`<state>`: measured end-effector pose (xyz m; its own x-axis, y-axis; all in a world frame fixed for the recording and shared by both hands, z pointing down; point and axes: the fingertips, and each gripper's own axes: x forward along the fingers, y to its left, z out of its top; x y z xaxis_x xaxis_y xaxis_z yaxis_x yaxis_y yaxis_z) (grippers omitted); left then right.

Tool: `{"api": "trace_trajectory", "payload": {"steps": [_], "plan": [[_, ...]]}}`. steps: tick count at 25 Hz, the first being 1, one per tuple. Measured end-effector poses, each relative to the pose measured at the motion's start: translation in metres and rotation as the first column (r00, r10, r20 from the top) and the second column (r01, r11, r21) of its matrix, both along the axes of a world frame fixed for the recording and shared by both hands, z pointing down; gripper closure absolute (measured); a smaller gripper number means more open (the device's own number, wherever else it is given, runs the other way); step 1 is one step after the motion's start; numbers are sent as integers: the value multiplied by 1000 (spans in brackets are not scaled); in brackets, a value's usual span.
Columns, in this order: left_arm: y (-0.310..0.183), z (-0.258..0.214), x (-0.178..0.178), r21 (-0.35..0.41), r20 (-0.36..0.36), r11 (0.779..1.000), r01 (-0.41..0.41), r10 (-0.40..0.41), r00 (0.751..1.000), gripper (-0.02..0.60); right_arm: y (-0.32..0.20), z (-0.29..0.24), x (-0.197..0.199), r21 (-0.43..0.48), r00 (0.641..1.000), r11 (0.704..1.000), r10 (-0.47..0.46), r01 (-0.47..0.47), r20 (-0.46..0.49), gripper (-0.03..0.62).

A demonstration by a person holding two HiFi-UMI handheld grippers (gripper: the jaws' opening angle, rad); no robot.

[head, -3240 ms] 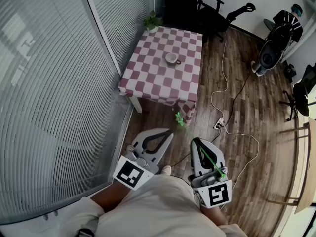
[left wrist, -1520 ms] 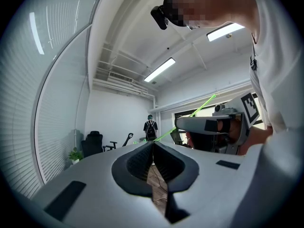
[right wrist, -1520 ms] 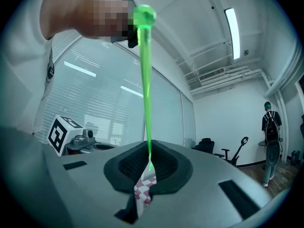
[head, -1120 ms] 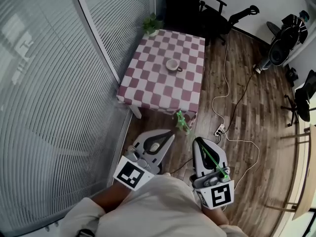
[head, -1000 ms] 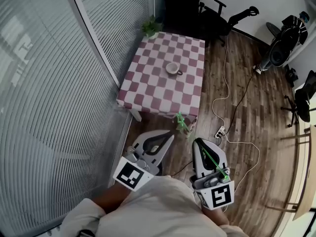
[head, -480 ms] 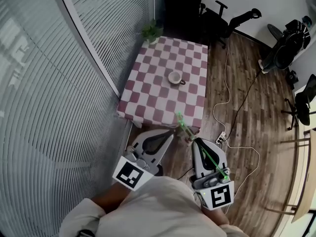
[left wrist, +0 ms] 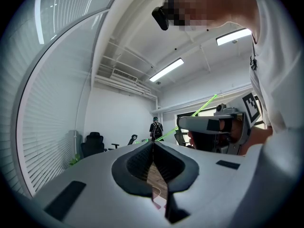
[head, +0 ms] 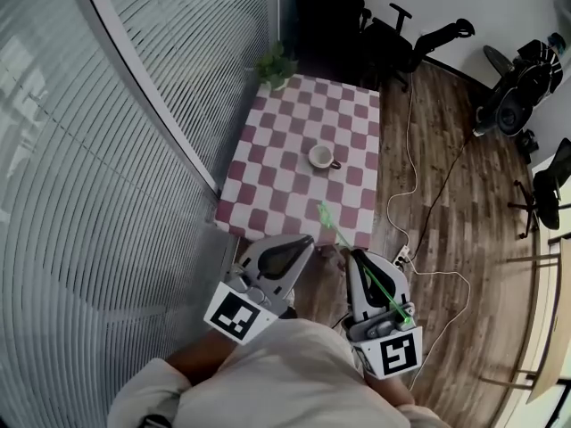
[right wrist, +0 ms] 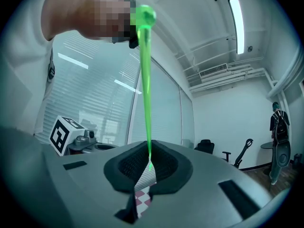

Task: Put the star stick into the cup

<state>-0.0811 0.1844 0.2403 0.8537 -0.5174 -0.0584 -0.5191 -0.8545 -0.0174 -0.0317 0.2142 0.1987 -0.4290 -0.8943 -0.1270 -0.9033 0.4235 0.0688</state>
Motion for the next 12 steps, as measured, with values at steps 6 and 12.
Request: {"api": "trace_trajectory", "payload": {"steps": [6,12], "plan": [[-23,1,-8,-8,10,1000,-10,10,1000,549,-23,-2,-7,-6,1000,1000,15,-15,7,556],[-30,5,-14,-14,16,1000,-8,8,1000,550,-30,3,-11,-21,1000,1000,23,-23,10,556]]}}
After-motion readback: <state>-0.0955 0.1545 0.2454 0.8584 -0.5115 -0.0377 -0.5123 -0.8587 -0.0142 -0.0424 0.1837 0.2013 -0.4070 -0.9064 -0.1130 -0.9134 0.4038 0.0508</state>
